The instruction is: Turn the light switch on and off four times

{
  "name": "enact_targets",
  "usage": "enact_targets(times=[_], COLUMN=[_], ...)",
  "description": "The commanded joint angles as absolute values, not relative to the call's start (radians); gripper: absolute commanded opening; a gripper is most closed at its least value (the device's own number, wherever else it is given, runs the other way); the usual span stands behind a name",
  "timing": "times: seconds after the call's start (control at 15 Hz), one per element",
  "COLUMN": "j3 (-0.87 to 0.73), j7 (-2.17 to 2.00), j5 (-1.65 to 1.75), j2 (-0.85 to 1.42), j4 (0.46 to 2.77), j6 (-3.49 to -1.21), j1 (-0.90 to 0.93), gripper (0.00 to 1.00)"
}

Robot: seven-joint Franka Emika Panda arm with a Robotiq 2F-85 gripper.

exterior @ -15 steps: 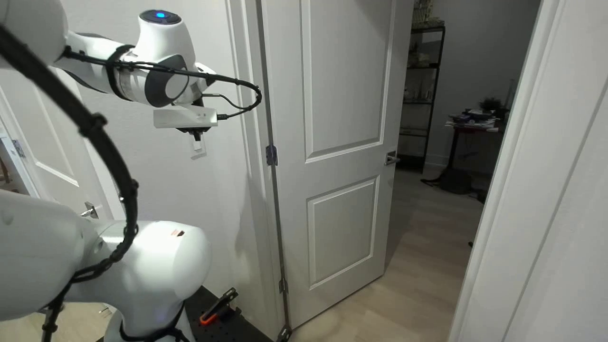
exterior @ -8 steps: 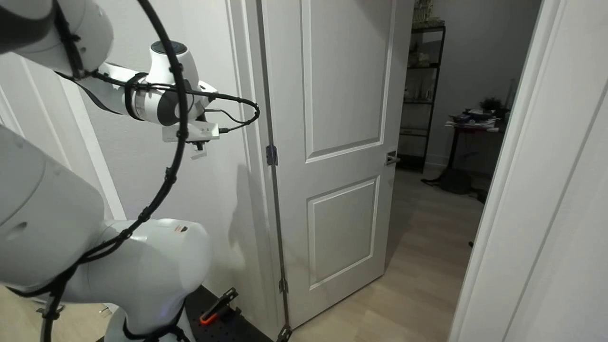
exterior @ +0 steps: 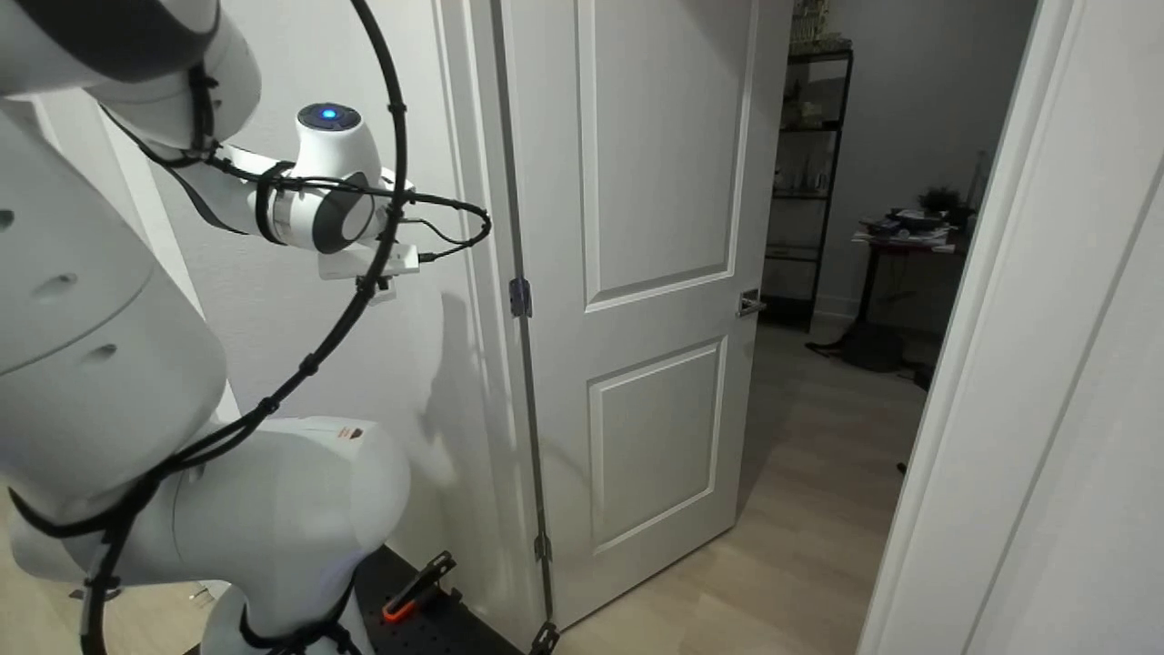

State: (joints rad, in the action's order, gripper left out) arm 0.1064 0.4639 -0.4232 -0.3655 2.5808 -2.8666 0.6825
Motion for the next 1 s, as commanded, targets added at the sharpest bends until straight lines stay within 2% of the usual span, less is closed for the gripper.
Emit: enact_targets(times=[0.0, 0.93], j3=[0.096, 0.128], j7=[0.434, 0.431], j5=[-0.402, -0.418], j2=[-0.270, -0.096], j4=[2.508, 2.377], j6=[-2.910, -3.000], j1=[0.702, 0.684], gripper=[0.00, 0.00])
